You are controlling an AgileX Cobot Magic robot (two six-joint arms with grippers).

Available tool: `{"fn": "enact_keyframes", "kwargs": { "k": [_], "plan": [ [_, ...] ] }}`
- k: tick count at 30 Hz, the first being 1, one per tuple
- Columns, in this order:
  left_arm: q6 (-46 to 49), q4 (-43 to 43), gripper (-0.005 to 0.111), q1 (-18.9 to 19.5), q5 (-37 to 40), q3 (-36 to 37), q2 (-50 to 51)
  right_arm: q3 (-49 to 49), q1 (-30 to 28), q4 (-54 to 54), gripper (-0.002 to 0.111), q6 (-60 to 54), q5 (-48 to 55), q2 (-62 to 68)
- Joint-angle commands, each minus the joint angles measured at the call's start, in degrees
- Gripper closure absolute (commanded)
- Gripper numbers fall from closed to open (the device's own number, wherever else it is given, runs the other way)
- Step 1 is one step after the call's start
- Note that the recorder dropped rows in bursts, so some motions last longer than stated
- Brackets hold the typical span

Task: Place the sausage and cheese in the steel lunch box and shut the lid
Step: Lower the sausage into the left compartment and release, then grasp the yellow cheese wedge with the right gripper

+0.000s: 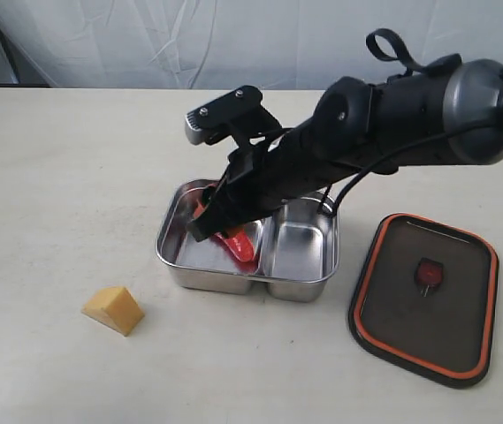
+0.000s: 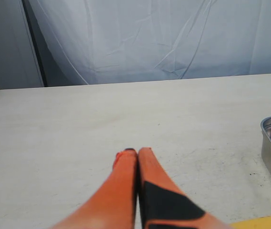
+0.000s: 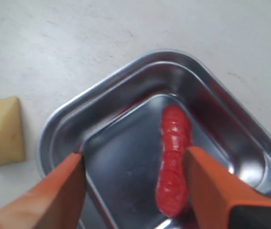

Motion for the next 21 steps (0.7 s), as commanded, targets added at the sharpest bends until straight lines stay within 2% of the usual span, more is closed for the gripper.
{"fn": "enact_keyframes", "kwargs": {
  "k": [1,8,21],
  "plan": [
    [0.05,0.22,0.106,0.04,-0.30,0.20,-0.24,-5.55,3.28,-2.43,0.049,-2.85,8.21,-1.12],
    [0.05,0.22,0.106,0.04,-0.30,0.20,-0.24,-12.61,10.20,-9.43,0.049,-2.99,10.56,2.12],
    [0.05,0.22,0.106,0.04,-0.30,0.20,-0.24,-16.52,14.64,-10.16,0.049,-2.68,11.66,12.30]
  ]
}}
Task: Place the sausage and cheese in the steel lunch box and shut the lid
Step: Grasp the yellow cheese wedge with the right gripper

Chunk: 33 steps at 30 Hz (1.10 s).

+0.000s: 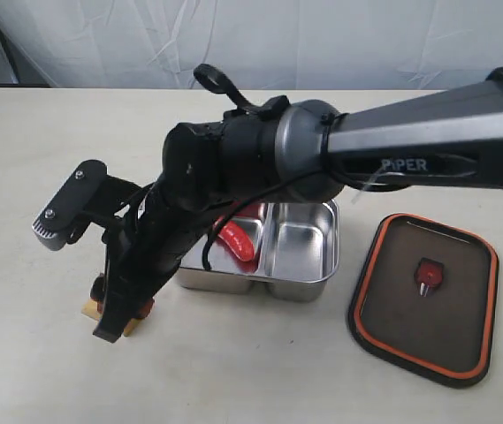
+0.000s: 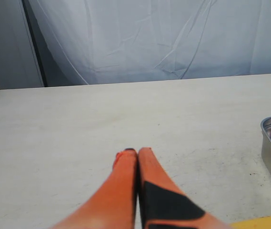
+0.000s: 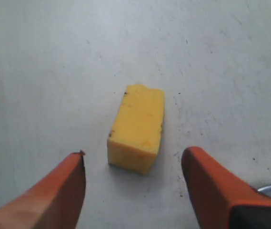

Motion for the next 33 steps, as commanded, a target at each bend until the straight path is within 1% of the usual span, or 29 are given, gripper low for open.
{"fn": "enact_keyframes", "kwargs": {
  "k": [1,10,13,22,23,24,28,30,33],
  "plan": [
    [0.05,0.22,0.106,0.04,-0.30,0.20,-0.24,-0.43,0.34,1.68,0.049,0.01,-1.38,0.88],
    [0.05,0.22,0.106,0.04,-0.06,0.20,-0.24,-0.43,0.34,6.03,0.049,0.13,-3.99,4.77],
    [0.05,0.22,0.106,0.04,-0.06,0.20,-0.24,-0.43,0.34,7.73,0.049,0.13,-6.56,5.43],
    [0.05,0.22,0.106,0.04,-0.06,0.20,-0.24,-0.43,0.34,7.96,0.049,0.13,-7.21,7.82],
    [0.05,0.22,0.106,0.04,-0.06,0.20,-0.24,-0.43,0.34,7.84,0.051,0.13,-7.21,7.82],
    [0.05,0.22,0.106,0.04,-0.06,0.20,-0.24,-0.43,0.34,7.83,0.055,0.13,-7.21,7.82],
    [0.05,0.22,0.106,0.04,-0.06,0.20,-0.24,-0.43,0.34,7.83,0.079,0.13,-7.09,7.82],
    [0.05,0.22,0.106,0.04,-0.18,0.20,-0.24,-0.43,0.34,7.83,0.088,0.13,-7.09,7.82],
    [0.05,0.22,0.106,0.04,-0.18,0.20,-0.24,-0.43,0.34,7.83,0.096,0.13,-7.09,7.71]
  ]
}}
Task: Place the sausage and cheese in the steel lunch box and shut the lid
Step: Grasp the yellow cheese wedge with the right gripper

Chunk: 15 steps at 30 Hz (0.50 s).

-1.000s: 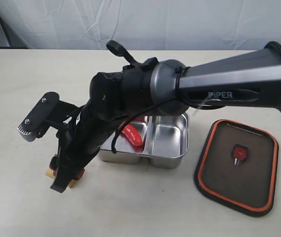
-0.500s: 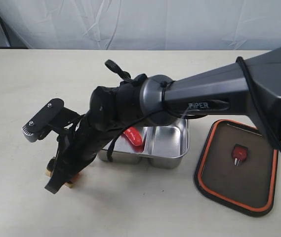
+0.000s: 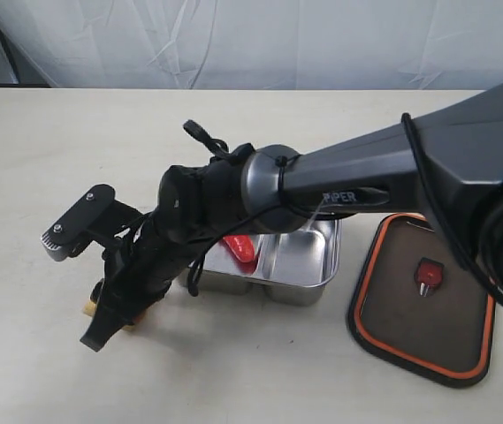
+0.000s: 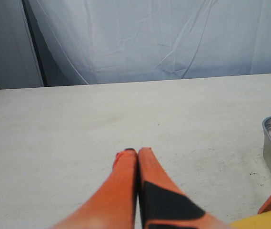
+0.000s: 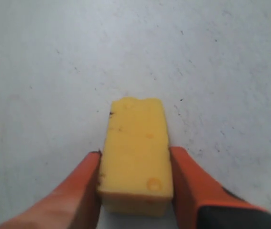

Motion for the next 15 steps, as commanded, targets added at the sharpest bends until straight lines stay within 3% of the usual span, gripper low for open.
{"fn": "enact_keyframes", "kwargs": {
  "k": [1,5,15],
  "plan": [
    [0.05,0.22,0.106,0.04,-0.18,0.20,-0.24,0.21,-0.30,-0.35,0.099,-0.09,0.20,0.07],
    [0.05,0.22,0.106,0.04,-0.18,0.20,-0.24,0.21,-0.30,-0.35,0.103,-0.09,-0.04,-2.38],
    [0.05,0.22,0.106,0.04,-0.18,0.20,-0.24,0.21,-1.89,-4.87,0.103,0.53,-1.68,-13.72]
  ]
}}
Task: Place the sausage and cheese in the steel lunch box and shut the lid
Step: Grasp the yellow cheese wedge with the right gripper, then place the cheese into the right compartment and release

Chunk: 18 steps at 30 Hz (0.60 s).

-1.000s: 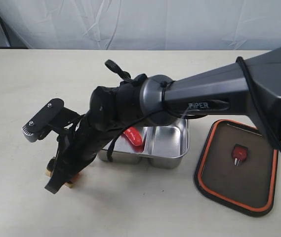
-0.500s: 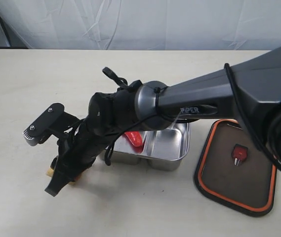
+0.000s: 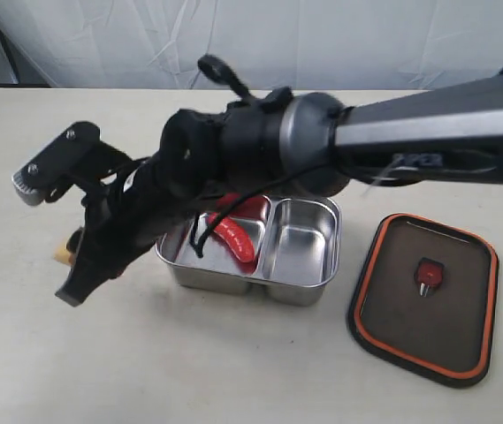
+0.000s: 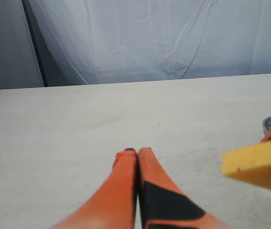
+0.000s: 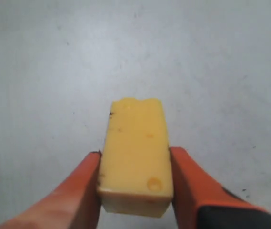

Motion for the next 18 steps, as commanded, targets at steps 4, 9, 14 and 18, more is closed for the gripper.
{"fn": "enact_keyframes", "kwargs": {
  "k": [4,9,14,18],
  "plan": [
    [0.05,0.22,0.106,0.04,-0.18,0.20,-0.24,0.16,-5.27,-7.75,0.103,6.85,3.79,-7.36],
    [0.05,0.22,0.106,0.04,-0.18,0.20,-0.24,0.17,-11.05,-16.50,0.103,17.36,12.53,-10.75],
    [0.05,0.22,0.106,0.04,-0.18,0.20,-0.24,4.56,-14.12,-18.70,0.103,21.30,13.38,-16.48],
    [0.05,0.22,0.106,0.04,-0.37,0.20,-0.24,11.01,-14.77,-20.45,0.104,24.60,12.33,-21.14]
  ]
}}
